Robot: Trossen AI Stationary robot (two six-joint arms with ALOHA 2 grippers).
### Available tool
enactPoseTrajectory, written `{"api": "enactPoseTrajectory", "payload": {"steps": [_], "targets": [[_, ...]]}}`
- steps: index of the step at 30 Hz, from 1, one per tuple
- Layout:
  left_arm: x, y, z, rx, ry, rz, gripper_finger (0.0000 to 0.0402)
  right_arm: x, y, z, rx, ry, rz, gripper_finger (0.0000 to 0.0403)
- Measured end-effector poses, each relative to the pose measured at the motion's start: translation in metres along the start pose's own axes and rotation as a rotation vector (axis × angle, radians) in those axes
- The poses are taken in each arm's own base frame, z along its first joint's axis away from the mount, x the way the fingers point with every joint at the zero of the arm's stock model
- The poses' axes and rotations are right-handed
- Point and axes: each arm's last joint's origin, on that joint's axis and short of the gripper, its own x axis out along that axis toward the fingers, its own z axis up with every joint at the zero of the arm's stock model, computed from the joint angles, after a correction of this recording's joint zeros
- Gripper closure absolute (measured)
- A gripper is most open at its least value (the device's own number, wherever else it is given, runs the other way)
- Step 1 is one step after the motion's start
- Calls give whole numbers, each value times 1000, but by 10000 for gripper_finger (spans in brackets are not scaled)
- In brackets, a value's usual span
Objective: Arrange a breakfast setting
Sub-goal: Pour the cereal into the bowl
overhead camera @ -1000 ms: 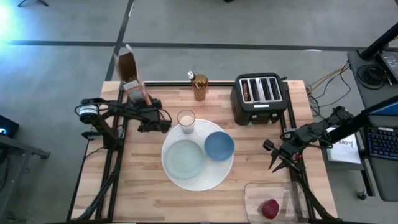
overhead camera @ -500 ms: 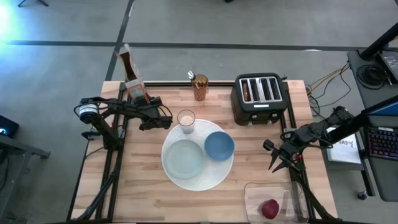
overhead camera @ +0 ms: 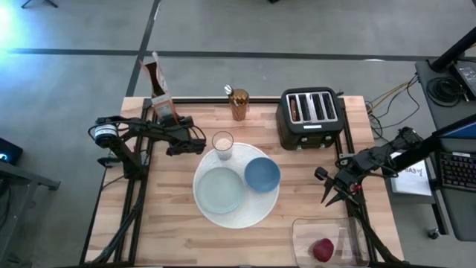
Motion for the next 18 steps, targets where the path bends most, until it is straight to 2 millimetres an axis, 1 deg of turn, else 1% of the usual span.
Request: {"api": "enactPoseTrajectory", "payload": {"steps": [14, 18], "targets": [[-2, 2, 0, 27, 5, -2, 135, 0, 0, 0, 0, 0, 0, 335], [-5, 4, 0, 63, 1, -10, 135, 0, 0, 0, 0, 0, 0, 335]]}}
